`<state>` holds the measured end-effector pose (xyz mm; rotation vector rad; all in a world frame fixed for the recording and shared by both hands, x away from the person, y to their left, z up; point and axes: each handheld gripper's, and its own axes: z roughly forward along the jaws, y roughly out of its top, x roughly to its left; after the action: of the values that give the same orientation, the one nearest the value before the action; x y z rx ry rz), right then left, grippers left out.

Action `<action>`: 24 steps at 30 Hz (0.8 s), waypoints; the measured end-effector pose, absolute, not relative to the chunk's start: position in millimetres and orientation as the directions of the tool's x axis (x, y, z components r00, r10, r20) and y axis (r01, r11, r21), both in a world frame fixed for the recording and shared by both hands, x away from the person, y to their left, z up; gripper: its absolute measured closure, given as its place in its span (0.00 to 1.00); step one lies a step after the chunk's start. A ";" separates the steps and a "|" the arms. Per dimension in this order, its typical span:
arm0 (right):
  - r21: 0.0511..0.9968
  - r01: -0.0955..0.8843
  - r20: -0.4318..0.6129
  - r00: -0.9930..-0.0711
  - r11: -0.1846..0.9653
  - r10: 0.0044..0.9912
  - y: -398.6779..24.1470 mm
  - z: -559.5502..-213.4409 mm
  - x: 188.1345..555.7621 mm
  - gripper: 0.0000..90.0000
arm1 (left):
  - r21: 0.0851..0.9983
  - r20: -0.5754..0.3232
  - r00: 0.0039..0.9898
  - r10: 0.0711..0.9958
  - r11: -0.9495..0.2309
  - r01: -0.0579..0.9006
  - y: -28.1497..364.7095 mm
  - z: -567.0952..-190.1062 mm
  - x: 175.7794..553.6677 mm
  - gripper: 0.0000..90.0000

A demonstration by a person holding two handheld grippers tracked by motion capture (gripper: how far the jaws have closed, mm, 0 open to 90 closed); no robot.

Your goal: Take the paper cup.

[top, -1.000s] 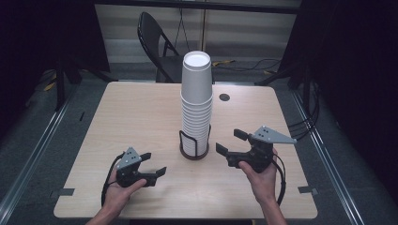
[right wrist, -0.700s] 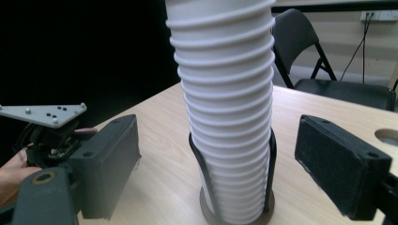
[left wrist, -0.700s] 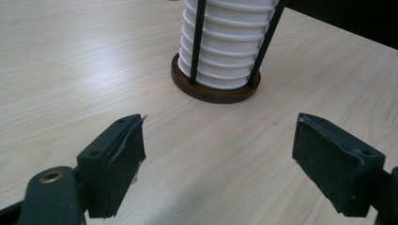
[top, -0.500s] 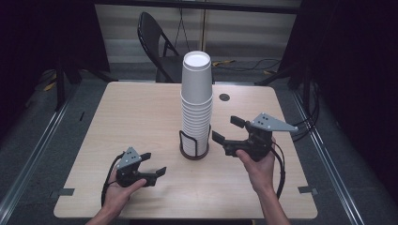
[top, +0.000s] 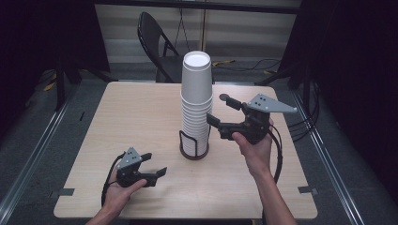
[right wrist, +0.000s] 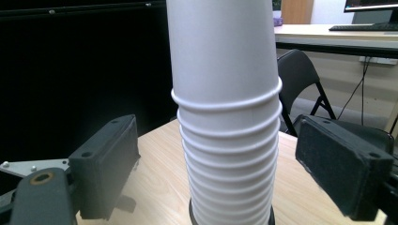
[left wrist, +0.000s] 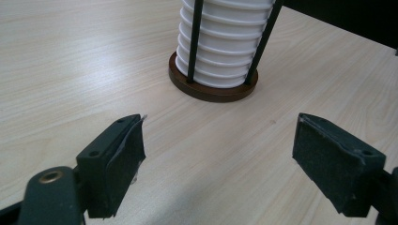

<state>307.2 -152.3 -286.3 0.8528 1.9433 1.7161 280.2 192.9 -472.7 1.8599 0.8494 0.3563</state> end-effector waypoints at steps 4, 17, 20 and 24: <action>0.982 0.179 0.098 -0.733 0.052 0.674 -148.8 -282.6 314.0 0.15 | 0.889 -0.135 0.707 0.694 -0.231 0.397 192.8 -473.0 280.3 0.19; 0.984 0.169 0.094 -0.751 0.052 0.654 -136.0 -266.1 336.3 0.15 | 0.889 -0.134 0.708 0.693 -0.232 0.394 193.3 -473.1 280.3 0.19; 0.983 0.171 0.088 -0.751 0.064 0.655 -130.8 -264.4 341.9 0.14 | 0.889 -0.134 0.708 0.694 -0.232 0.395 193.4 -473.5 280.7 0.19; 0.984 0.163 0.079 -0.750 0.067 0.656 -124.7 -262.7 348.3 0.14 | 0.890 -0.131 0.706 0.696 -0.231 0.393 193.8 -473.3 280.5 0.20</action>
<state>348.3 -124.7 -262.7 0.8148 1.9637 1.7271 280.5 193.8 -473.3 1.8555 0.8516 0.3583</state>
